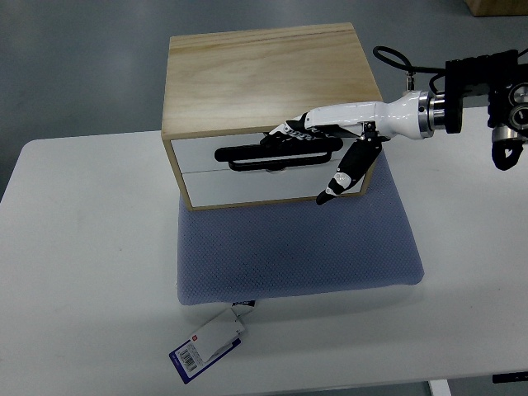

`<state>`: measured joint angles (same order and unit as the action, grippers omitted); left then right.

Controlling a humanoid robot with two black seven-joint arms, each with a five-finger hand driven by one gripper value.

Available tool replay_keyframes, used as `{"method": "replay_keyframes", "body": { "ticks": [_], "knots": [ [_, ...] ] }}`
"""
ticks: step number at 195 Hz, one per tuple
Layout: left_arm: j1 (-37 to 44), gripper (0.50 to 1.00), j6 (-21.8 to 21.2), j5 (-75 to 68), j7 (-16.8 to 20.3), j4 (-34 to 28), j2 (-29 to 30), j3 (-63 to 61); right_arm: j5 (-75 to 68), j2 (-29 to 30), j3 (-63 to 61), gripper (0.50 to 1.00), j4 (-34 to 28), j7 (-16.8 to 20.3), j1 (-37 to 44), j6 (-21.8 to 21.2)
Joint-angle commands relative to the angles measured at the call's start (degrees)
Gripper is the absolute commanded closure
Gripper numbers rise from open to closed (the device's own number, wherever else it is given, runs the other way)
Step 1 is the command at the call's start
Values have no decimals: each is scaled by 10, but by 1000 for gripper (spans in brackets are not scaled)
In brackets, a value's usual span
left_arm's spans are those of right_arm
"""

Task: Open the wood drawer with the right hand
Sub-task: 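Hook the right hand fingers around the black drawer handle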

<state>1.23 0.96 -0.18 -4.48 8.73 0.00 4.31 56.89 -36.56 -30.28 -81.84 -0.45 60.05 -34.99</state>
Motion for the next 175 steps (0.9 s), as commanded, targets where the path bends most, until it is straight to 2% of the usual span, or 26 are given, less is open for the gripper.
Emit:
{"method": "replay_keyframes", "body": {
  "ticks": [1,102,175],
  "knots": [
    [0,500,0,0,0,1,0,0,2,8,1,564,14,0,2,0],
    [0,500,0,0,0,0,0,0,16,36,15,562,63,0,0,0],
    [0,500,0,0,0,0,0,0,16,40,28,564,67,0,0,0]
  ]
}}
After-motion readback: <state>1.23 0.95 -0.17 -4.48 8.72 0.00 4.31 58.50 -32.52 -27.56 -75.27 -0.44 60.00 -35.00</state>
